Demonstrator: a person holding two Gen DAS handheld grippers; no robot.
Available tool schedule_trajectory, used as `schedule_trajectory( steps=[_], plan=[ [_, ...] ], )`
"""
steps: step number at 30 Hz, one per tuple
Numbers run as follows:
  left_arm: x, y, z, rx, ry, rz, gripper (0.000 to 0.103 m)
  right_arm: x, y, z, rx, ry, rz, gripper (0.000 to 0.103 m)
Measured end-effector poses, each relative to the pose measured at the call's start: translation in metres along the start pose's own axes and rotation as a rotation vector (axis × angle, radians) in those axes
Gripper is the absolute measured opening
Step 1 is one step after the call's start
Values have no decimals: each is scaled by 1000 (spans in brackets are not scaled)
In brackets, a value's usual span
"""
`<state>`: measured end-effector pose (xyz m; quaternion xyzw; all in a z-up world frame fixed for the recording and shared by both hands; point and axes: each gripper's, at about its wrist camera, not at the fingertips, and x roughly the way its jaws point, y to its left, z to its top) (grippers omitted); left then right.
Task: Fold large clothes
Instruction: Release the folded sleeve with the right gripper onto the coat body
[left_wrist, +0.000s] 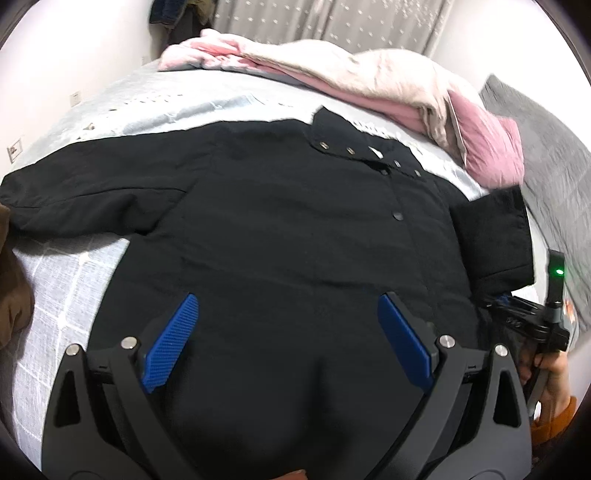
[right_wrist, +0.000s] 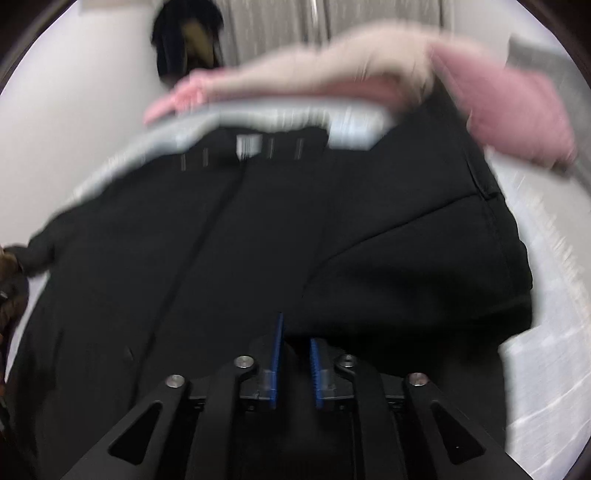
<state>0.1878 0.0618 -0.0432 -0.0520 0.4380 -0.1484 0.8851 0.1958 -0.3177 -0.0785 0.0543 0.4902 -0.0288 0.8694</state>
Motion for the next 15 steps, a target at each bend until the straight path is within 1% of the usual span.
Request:
schedule_trajectory(
  steps=[1, 2, 3, 4, 5, 6, 7, 9, 10, 12, 13, 15],
  plan=[
    [0, -5, 0, 15, 7, 0, 98, 2, 4, -6, -17, 19, -5, 31],
    [0, -13, -1, 40, 14, -1, 98, -6, 9, -8, -42, 16, -3, 33],
    [0, -19, -2, 56, 17, 0, 98, -19, 12, -9, -54, -5, 16, 39],
    [0, -27, -3, 75, 25, 0, 98, -30, 13, -10, -51, -25, 34, 49],
    [0, -36, -3, 92, 33, -1, 98, -47, 11, -11, -39, -63, 65, 55],
    [1, -44, -3, 109, 39, -7, 98, -65, 5, -12, -16, -109, 94, 65],
    [1, -55, -4, 136, 47, -18, 98, -75, 1, -13, 3, -135, 108, 71],
    [2, -77, -5, 191, 57, -40, 98, -101, -24, -18, 92, -201, 162, 73],
    [3, -89, -5, 218, 61, -56, 98, -106, -33, -18, 127, -218, 181, 73],
    [8, -110, -5, 253, 67, -101, 98, -117, -65, -27, 240, -269, 241, 74],
    [12, -119, -4, 260, 74, -127, 98, -120, -75, -30, 270, -285, 250, 75],
    [28, -136, 1, 248, 111, -193, 98, -124, -96, -34, 336, -318, 229, 76]
  ],
)
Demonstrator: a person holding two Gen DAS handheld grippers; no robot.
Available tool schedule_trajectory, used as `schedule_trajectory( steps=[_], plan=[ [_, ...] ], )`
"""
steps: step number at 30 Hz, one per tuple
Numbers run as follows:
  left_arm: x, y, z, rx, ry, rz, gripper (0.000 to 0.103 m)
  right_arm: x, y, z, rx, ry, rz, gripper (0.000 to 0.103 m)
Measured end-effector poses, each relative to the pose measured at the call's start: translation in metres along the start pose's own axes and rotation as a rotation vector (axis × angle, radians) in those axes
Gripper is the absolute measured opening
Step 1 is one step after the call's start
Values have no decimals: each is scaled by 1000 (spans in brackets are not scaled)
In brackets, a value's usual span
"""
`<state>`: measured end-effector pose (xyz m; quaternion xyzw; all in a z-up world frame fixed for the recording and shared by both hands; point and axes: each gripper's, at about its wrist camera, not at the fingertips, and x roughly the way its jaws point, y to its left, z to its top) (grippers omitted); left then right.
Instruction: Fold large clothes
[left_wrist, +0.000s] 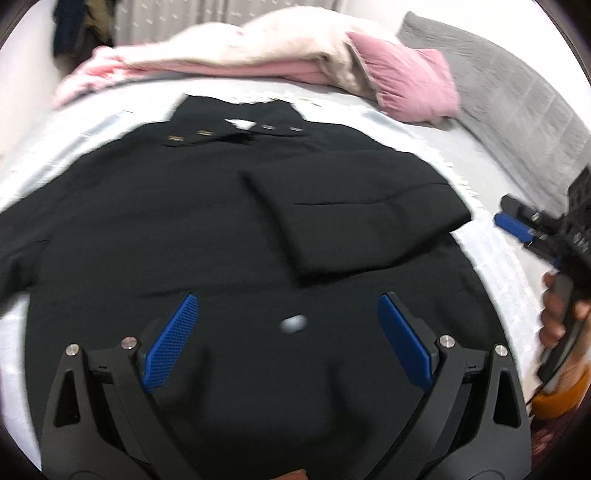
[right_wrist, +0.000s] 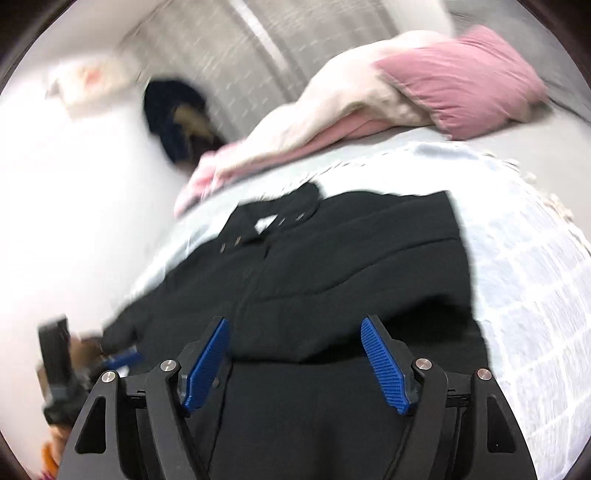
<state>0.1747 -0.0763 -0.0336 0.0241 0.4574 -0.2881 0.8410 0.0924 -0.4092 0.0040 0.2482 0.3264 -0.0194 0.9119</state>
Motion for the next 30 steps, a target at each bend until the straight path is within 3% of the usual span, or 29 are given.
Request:
schedule_trajectory(
  steps=[4, 8, 10, 11, 12, 13, 15, 17, 19, 21, 22, 24, 26, 28, 30],
  plan=[
    [46, -3, 19, -59, 63, -83, 98, 2, -51, -1, 149, -19, -106, 76],
    [94, 28, 35, -180, 104, -66, 96, 6, -88, -2, 265, -17, -152, 76],
    [109, 45, 40, -248, 112, -53, 68, 6, -104, -2, 298, -25, -175, 76],
    [112, 50, 44, -268, 93, -43, 61, 9, -110, -1, 311, -21, -180, 76],
    [113, 51, 48, -267, 76, -59, 37, 16, -117, 0, 326, -8, -190, 76],
    [115, 50, 53, -254, 88, -75, 21, 17, -121, 0, 333, 0, -200, 76],
    [105, 42, 62, -204, 59, -58, 15, 25, -128, -2, 337, 26, -230, 76],
    [81, 35, 68, -143, -57, -31, 15, 32, -127, -6, 316, 51, -247, 76],
    [67, 37, 70, -130, -115, 126, 18, 40, -126, -7, 296, 71, -276, 76],
    [78, 48, 69, -148, -47, 398, 24, 50, -128, -7, 276, 90, -336, 76],
    [85, 57, 69, -166, 8, 458, 24, 52, -127, -7, 265, 98, -366, 76],
    [87, 67, 65, -198, 50, 418, 27, 53, -125, -7, 246, 104, -405, 76],
    [76, 69, 60, -211, 6, 355, 33, 50, -120, -5, 224, 99, -422, 76],
    [69, 65, 57, -211, -33, 345, 50, 47, -112, -2, 189, 86, -414, 76],
    [64, 59, 58, -200, -83, 300, 54, 55, -102, 1, 125, 99, -399, 76]
  ],
)
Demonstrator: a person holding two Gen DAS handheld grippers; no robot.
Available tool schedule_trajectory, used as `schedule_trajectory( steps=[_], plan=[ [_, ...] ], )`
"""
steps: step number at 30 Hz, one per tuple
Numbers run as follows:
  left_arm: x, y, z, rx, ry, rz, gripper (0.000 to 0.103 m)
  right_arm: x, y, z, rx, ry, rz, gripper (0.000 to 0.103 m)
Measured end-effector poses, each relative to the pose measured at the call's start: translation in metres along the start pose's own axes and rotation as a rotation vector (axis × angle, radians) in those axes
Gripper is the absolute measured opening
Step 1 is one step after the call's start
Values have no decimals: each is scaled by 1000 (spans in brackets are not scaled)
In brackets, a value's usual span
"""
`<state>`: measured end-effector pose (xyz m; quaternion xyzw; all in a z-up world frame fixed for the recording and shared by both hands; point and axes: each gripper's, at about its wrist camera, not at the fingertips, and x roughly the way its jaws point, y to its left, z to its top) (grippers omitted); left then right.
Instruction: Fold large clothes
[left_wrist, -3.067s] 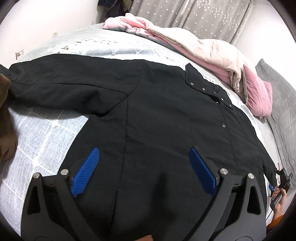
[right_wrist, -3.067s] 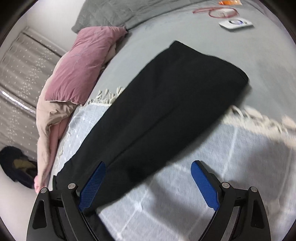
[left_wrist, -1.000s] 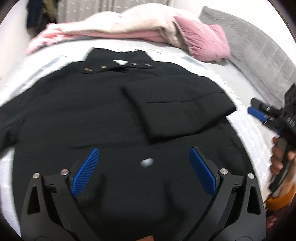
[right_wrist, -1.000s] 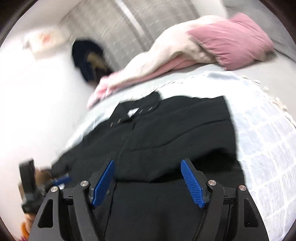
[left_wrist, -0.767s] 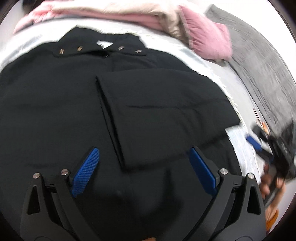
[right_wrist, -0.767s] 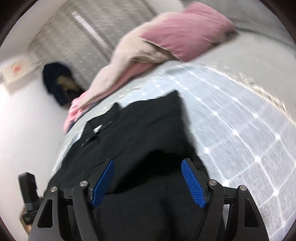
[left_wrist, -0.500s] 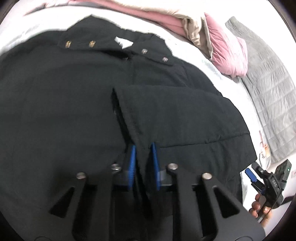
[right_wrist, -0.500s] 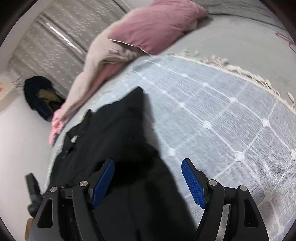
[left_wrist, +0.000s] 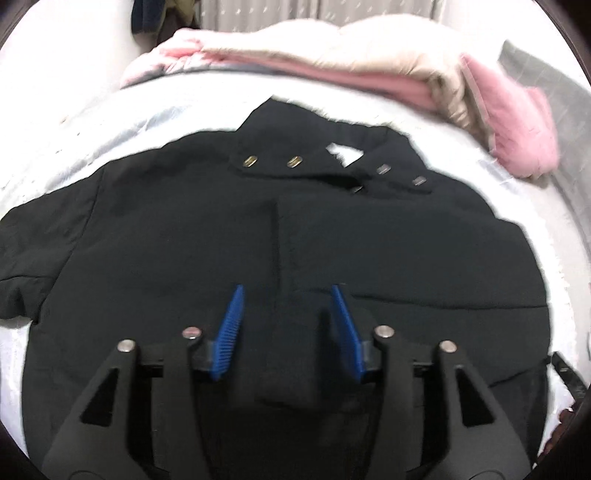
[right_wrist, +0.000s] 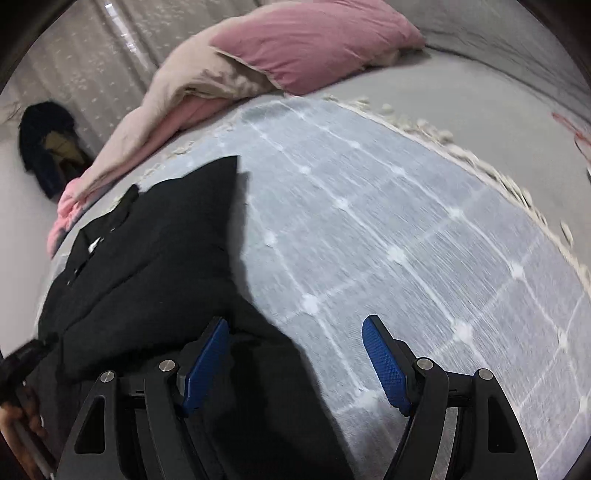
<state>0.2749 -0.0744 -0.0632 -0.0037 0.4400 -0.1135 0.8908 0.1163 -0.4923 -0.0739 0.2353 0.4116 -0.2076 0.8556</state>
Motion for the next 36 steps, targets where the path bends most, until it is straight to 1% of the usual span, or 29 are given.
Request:
schedule_trajectory(
  steps=[1, 3, 4, 5, 7, 9, 10, 11, 12, 13, 14, 17, 18, 19, 21, 23, 24, 25, 26, 28, 30, 31, 32, 33, 34, 36],
  plan=[
    [-3, -4, -1, 10, -15, -34, 55, 4, 6, 1, -29, 5, -1, 76],
    [-3, -12, 2, 39, -24, -82, 57, 17, 25, 1, -126, 19, -13, 76],
    [-2, -17, 1, 60, -24, -107, 59, 23, 33, 1, -172, 13, -27, 76],
    [3, -25, 2, 85, -20, -128, 61, 28, 40, 1, -207, -13, -58, 76],
    [7, -33, -1, 138, -5, -151, 63, 33, 40, 2, -202, -51, -89, 74],
    [18, -40, -8, 185, 27, -160, 63, 34, 22, 7, -99, -79, -133, 74],
    [24, -41, -13, 207, 54, -160, 63, 32, 16, 8, -71, -84, -148, 74],
    [36, -46, -21, 240, 107, -130, 63, 32, 7, 9, -37, -85, -156, 74],
    [42, -47, -26, 255, 122, -105, 65, 32, 0, 9, -13, -71, -142, 74],
    [43, -47, -25, 262, 101, -93, 72, 33, -3, 8, -2, -57, -124, 75],
    [43, -46, -25, 261, 92, -72, 74, 33, -3, 7, -5, -45, -123, 75],
    [39, -38, -17, 194, 124, -81, 75, 26, 7, 6, -48, -8, -141, 75],
    [34, -36, -15, 177, 109, -71, 75, 21, 10, 7, -54, -5, -138, 75],
    [28, -35, -13, 170, 81, -64, 75, 14, 14, 8, -56, -11, -122, 76],
    [14, -39, -10, 177, 0, -64, 75, -6, 22, 11, -51, -50, -59, 76],
    [4, -46, -10, 193, -68, -80, 75, -23, 32, 12, -59, -101, -12, 77],
    [1, -49, -11, 202, -87, -90, 75, -28, 38, 13, -69, -126, 9, 77],
    [0, -53, -13, 215, -95, -100, 77, -33, 43, 14, -84, -159, 38, 77],
    [3, -60, -17, 241, -84, -110, 79, -37, 49, 15, -100, -194, 68, 77],
    [14, -66, -25, 288, -46, -106, 79, -34, 55, 15, -114, -229, 103, 77],
    [27, -71, -34, 334, -2, -85, 80, -16, 60, 14, -125, -202, 104, 77],
    [32, -71, -40, 349, -2, -79, 82, -9, 61, 14, -130, -184, 92, 77],
    [32, -71, -42, 346, -26, -74, 84, 3, 61, 12, -137, -155, 68, 77],
    [31, -68, -44, 337, -28, -69, 89, 9, 59, 8, -136, -136, 61, 77],
    [32, -65, -43, 318, -10, -74, 91, 17, 56, 6, -127, -105, 53, 77],
    [33, -57, -41, 263, 30, -106, 93, 36, 47, 3, -98, -8, -6, 77]
  ],
)
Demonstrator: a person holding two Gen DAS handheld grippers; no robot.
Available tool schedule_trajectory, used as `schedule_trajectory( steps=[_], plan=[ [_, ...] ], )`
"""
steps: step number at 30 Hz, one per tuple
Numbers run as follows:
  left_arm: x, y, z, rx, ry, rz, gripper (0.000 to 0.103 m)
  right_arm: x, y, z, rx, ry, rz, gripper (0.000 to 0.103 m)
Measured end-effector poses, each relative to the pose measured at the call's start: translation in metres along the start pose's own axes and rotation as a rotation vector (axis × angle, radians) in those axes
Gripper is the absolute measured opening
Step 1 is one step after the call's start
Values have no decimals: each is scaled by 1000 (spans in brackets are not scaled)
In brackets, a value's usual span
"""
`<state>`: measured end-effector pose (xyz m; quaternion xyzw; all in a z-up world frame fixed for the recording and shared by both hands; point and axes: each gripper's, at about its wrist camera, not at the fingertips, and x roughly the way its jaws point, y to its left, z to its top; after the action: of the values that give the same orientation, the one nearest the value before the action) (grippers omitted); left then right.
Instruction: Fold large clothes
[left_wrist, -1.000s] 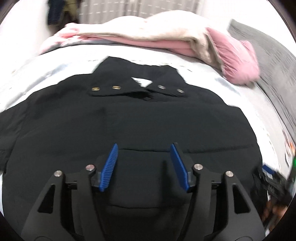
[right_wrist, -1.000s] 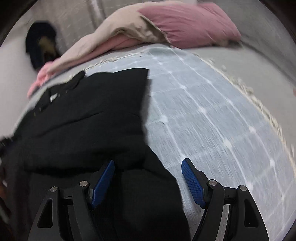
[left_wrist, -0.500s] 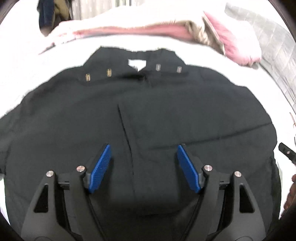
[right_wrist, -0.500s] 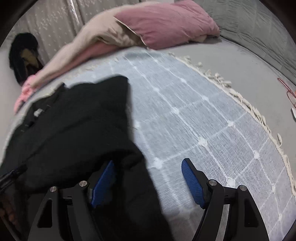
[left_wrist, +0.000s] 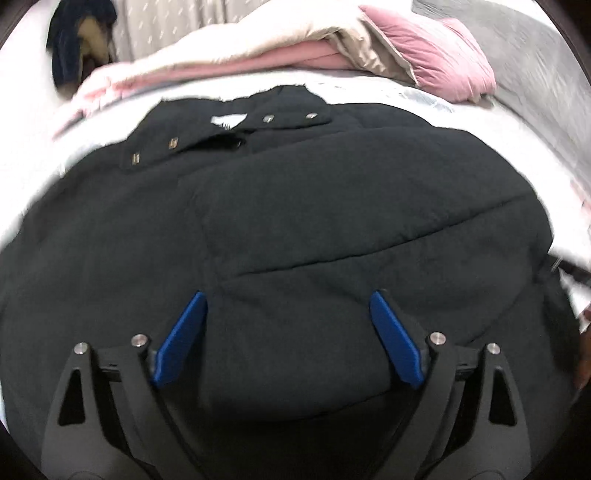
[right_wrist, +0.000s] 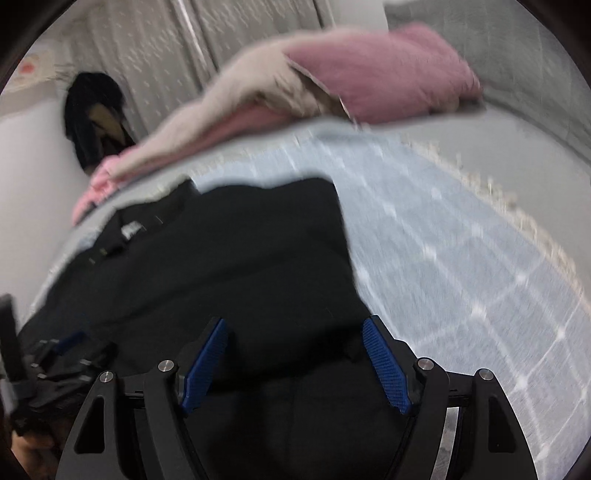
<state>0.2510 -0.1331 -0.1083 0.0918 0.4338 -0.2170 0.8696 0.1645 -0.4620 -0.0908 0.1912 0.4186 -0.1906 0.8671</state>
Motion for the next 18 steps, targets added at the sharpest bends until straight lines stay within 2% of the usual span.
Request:
schedule_trajectory(
  steps=[1, 2, 4, 8, 10, 18],
  plan=[
    [1, 4, 0, -28, 22, -15, 94, 8, -4, -2, 16, 40, -9, 77],
    [1, 8, -1, -55, 41, -31, 94, 6, -5, -3, 17, 23, -2, 77],
    [-4, 15, -3, -91, 68, -44, 94, 1, 0, 0, 5, 46, -24, 77],
    [-26, 34, -15, -158, 107, 1, 94, -19, 5, 4, 45, 48, 54, 77],
    [-41, 50, -20, -205, 118, 15, 94, -29, 10, 4, 48, 41, 57, 77],
    [-104, 131, -46, -355, 61, 143, 95, -50, 30, -12, 18, 36, 65, 79]
  ],
)
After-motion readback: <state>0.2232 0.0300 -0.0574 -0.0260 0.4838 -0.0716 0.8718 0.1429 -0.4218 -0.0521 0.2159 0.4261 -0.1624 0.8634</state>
